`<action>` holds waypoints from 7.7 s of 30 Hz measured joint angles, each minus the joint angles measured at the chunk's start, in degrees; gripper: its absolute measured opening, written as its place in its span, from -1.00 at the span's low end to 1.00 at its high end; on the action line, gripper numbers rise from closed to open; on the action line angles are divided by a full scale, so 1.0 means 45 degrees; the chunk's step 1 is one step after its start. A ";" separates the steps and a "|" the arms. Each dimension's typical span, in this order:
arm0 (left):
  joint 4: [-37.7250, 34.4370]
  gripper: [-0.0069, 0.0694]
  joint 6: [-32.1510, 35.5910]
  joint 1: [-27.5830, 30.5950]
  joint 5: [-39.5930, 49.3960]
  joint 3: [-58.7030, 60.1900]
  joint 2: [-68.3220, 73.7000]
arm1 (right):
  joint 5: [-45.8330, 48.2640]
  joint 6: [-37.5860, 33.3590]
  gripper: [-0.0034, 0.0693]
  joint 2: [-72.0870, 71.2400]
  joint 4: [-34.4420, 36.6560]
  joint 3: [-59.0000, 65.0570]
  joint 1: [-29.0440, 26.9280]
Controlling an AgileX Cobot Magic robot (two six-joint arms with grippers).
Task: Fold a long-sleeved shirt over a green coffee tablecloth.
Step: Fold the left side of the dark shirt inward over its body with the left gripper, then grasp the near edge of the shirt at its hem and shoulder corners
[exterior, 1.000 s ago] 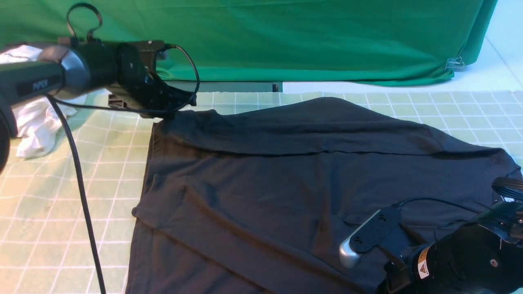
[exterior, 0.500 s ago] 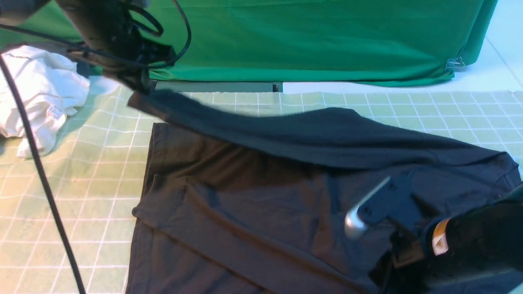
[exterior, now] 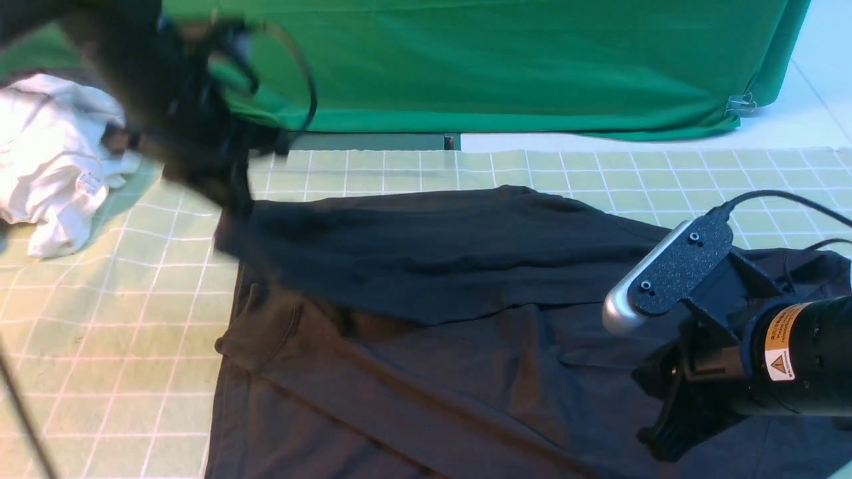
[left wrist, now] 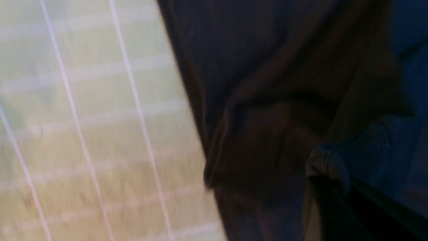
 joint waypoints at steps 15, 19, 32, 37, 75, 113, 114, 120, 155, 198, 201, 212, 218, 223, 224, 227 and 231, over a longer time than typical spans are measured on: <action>0.0368 -0.84 -0.0666 0.0057 -0.3778 0.3114 -0.0615 | -0.1240 0.2325 -0.34 0.1156 0.0056 -0.0934 -0.4564; 0.0368 -0.84 -0.0549 0.0068 -0.3983 0.3114 -0.0636 | -0.1532 0.1151 -0.13 0.2148 0.1971 -0.1294 -0.6211; 0.0368 -0.84 -0.0222 0.0106 -0.4732 0.3114 -0.0636 | -0.2358 -0.0393 0.12 0.7542 0.5496 -0.4179 -0.8353; 0.0368 -0.84 -0.0222 0.0106 -0.4849 0.3114 -0.0636 | -0.2314 -0.0409 0.11 0.8490 0.5512 -0.4888 -0.8353; -0.0012 -0.84 -0.0215 0.0123 -0.4030 0.2790 -0.0636 | -0.0509 -0.4337 -0.84 0.9038 0.3232 -0.7148 -0.7219; -0.0138 0.04 0.0681 -0.1442 -0.2387 0.6499 -0.3303 | 0.5224 -0.4364 -0.79 0.7112 0.2718 -0.9642 -0.6847; -0.0182 0.04 0.0694 -0.2164 -0.2472 0.7223 -0.3914 | 0.5312 -0.4336 -0.79 0.6518 0.2722 -0.9642 -0.6600; -0.0307 0.04 0.1518 -0.5829 -0.2266 0.9808 -0.5708 | 0.5156 -0.4285 -0.78 0.3630 0.2791 -0.8749 -0.4774; 0.2835 -0.92 -0.0666 -1.0842 -0.1845 1.0468 -0.6985 | 0.4778 -0.5762 -0.77 -0.0510 0.1340 -0.4399 -0.2532; 0.3407 -0.88 -0.0984 -1.0498 -0.1594 1.0023 -0.6413 | 0.4058 -0.6633 -0.63 -0.0632 0.0385 -0.1528 -0.2532; 0.3575 -0.88 -0.0983 -0.9510 -0.1549 0.9771 -0.7473 | 0.4282 -0.6230 -0.70 -0.0604 -0.1042 -0.1317 -0.2532; 0.3560 -0.88 -0.0446 -0.5820 -0.3145 0.9705 -0.9928 | 0.3365 -0.5469 0.06 0.0320 -0.3378 0.1328 -0.3934; 0.2558 -0.88 0.0444 -0.5119 -0.3843 0.9705 -1.0013 | 0.1362 -0.4234 0.16 0.1351 -0.4842 0.1992 -0.5880; 0.2169 -0.88 0.0904 -0.5081 -0.4184 0.9705 -1.0013 | 0.0718 -0.4116 0.07 0.3241 -0.5264 0.2029 -0.6628; 0.2156 -0.88 0.0956 -0.5081 -0.4198 0.9705 -1.0013 | 0.0622 -0.4104 0.05 0.3563 -0.5341 0.2029 -0.6644; 0.2120 -0.88 0.1003 -0.5081 -0.4214 0.9705 -1.0013 | 0.0471 -0.4147 -0.11 0.4119 -0.5554 0.2013 -0.6654; 0.2111 -0.88 0.1006 -0.5081 -0.4214 0.9705 -1.0013 | 0.0452 -0.4035 -0.55 0.4242 -0.5666 0.1868 -0.6668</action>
